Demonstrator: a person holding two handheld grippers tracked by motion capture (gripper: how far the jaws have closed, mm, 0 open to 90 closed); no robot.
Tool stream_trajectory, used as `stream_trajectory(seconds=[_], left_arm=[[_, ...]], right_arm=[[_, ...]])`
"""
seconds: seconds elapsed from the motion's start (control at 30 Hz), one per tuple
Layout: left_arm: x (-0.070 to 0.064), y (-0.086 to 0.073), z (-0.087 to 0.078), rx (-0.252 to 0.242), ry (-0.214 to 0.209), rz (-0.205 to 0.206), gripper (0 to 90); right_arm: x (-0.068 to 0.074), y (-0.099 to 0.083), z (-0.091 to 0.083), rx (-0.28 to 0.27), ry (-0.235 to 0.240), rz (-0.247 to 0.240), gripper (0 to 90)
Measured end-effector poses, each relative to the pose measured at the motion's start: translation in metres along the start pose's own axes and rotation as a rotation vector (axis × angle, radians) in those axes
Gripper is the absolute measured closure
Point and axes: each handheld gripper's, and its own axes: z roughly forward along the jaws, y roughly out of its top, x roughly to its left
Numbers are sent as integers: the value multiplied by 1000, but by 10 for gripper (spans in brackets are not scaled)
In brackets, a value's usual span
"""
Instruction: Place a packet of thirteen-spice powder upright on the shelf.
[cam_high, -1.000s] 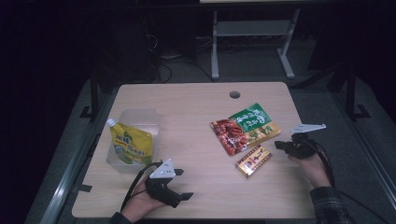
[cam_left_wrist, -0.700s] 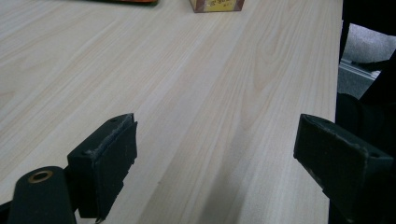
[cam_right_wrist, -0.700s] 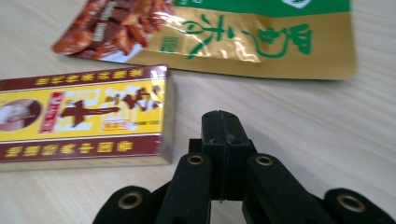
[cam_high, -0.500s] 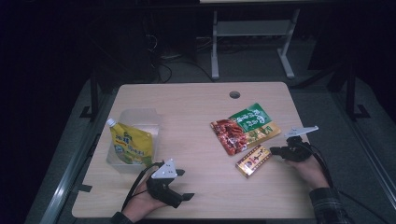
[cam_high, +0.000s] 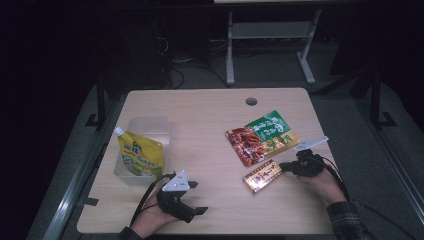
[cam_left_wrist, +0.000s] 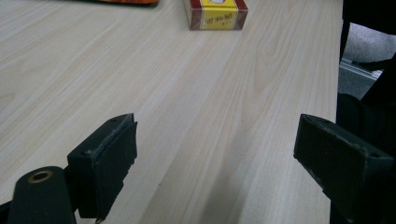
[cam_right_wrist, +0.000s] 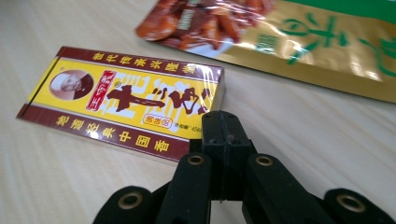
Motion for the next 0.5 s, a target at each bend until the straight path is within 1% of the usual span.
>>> stream_trajectory(seconds=[0.17, 0.2, 0.23, 0.3, 0.33, 0.4, 0.5], left_arm=[[-1, 0, -1, -4, 6, 1, 128], [-1, 0, -1, -4, 9, 2, 127], [-1, 0, -1, -3, 8, 0, 128], [0, 0, -1, -3, 8, 1, 128], [0, 0, -1, 0, 4, 3, 128], [1, 0, -1, 5, -1, 5, 129], [0, 1, 0, 8, -4, 16, 132]], right_arm=[[14, 6, 8, 18, 40, -41, 900], [17, 8, 9, 25, 49, -42, 900], [19, 9, 11, 24, 54, -60, 900], [25, 11, 13, 35, 69, -68, 900], [27, 12, 15, 34, 76, -88, 900], [34, 15, 18, 43, 90, -95, 900], [43, 19, 24, 48, 116, -127, 900]])
